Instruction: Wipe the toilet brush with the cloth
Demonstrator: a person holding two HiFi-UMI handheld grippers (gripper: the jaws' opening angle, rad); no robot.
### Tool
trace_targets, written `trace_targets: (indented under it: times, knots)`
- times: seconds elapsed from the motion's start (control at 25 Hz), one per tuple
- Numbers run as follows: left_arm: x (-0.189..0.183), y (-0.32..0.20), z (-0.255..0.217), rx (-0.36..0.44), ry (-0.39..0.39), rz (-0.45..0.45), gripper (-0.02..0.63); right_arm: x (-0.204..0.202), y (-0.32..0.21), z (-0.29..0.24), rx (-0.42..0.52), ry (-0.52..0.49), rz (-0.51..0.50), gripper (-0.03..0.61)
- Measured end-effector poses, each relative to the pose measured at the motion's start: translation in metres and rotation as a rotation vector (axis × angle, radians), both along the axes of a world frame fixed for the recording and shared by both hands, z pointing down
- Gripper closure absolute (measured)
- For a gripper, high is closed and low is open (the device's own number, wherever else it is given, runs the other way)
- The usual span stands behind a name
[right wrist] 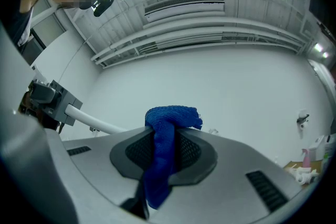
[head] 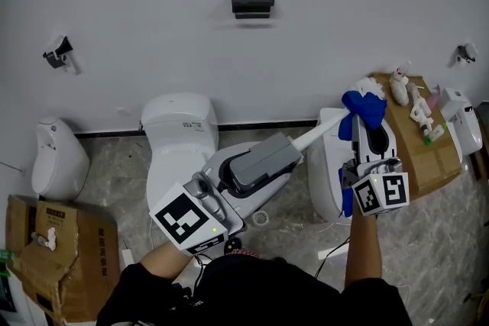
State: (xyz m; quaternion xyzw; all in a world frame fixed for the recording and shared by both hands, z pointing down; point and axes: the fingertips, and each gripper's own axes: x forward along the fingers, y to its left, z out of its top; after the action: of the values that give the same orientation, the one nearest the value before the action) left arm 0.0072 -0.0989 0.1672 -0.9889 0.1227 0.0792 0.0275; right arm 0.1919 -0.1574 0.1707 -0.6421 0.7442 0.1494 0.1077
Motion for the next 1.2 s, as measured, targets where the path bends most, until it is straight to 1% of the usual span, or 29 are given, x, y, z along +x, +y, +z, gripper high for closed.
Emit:
trace_targets:
  times: [0.24, 0.48, 0.76, 0.88, 1.04, 1.2]
  knots:
    - [-0.001, -0.003, 0.002, -0.012, 0.011, 0.004, 0.428, -0.001, 0.003, -0.002, 0.009, -0.004, -0.008, 0.505]
    - [0.0, -0.004, 0.004, 0.009, -0.001, -0.005, 0.428, -0.003, 0.008, -0.003, -0.016, -0.01, -0.01, 0.505]
    - [0.001, -0.004, 0.005, -0.001, 0.005, 0.002, 0.428, -0.012, 0.028, -0.019, 0.039, -0.075, -0.062, 0.505]
    - [0.001, -0.005, 0.006, 0.009, 0.001, 0.003, 0.428, -0.018, 0.032, -0.026, 0.051, -0.084, -0.078, 0.505]
    - [0.002, -0.005, 0.009, 0.031, -0.024, -0.009, 0.428, -0.033, 0.04, -0.037, 0.076, -0.083, -0.117, 0.505]
    - [0.002, -0.006, 0.012, 0.017, -0.031, -0.009, 0.428, -0.052, 0.048, -0.054, 0.115, -0.074, -0.172, 0.505]
